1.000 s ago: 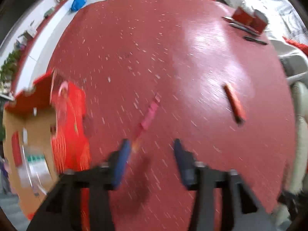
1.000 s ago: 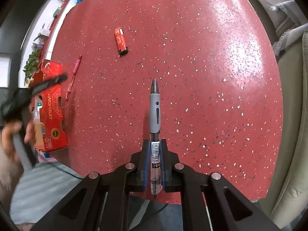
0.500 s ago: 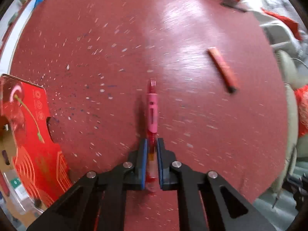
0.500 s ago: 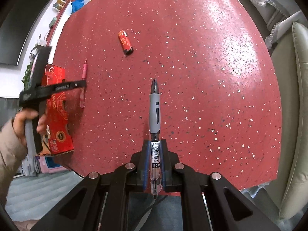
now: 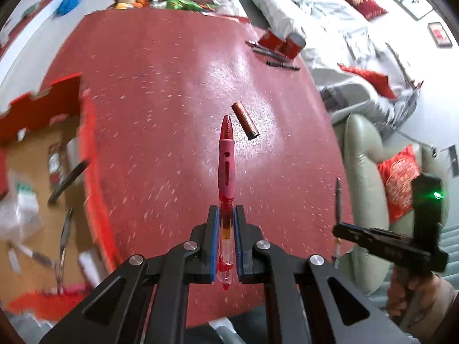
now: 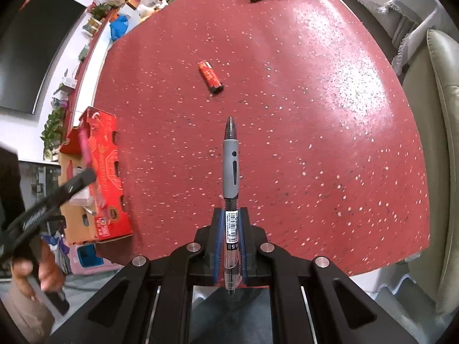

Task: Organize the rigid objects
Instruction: 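Lift the grey pen and pink pen and carry them toward the cardboard box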

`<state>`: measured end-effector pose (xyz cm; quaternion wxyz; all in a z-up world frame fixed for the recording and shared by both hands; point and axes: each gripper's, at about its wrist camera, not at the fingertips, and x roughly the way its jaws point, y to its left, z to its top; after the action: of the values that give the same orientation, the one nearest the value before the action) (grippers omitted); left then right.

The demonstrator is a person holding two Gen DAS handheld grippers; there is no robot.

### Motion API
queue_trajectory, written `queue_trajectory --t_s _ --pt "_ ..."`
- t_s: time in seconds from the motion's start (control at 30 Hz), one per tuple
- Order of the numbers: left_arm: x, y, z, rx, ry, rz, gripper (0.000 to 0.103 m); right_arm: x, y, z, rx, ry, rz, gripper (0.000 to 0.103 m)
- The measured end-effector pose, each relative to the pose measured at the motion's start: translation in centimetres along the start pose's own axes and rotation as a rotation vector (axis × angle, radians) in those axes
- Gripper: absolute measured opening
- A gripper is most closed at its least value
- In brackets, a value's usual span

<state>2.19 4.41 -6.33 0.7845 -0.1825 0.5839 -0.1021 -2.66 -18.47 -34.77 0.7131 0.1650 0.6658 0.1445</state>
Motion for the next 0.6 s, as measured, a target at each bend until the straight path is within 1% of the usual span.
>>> queue_trajectory --t_s 0.1,0.17,0.27,0.3,0.43,0.6 --pt "-1.5 0.8 -2.5 -0.013 -0.019 0.007 0.01 -0.2 0.6 -1.2 0.015 -0.013 0.015 0.011" --pt "-1.9 1.4 -3.7 -0.024 -0.028 0.013 0.01 -0.3 1.2 -2.1 0.019 -0.023 0.018 0.011" --pt "-3.7 3.0 -5.5 -0.046 -0.051 0.035 0.01 -0.4 1.9 -3.3 0.028 -0.031 0.027 0.011" --pt "-3.5 3.2 -5.5 -0.056 -0.059 0.039 0.01 -0.4 2.2 -3.7 0.028 -0.035 0.028 0.011" --pt "-4.8 4.2 -6.1 -0.072 -0.112 0.066 0.01 -0.7 3.3 -4.9 0.022 -0.053 0.027 0.011" --pt "-7.2 5.9 -7.3 -0.069 -0.174 0.091 0.01 -2.4 3.4 -5.5 0.028 -0.11 0.018 0.011"
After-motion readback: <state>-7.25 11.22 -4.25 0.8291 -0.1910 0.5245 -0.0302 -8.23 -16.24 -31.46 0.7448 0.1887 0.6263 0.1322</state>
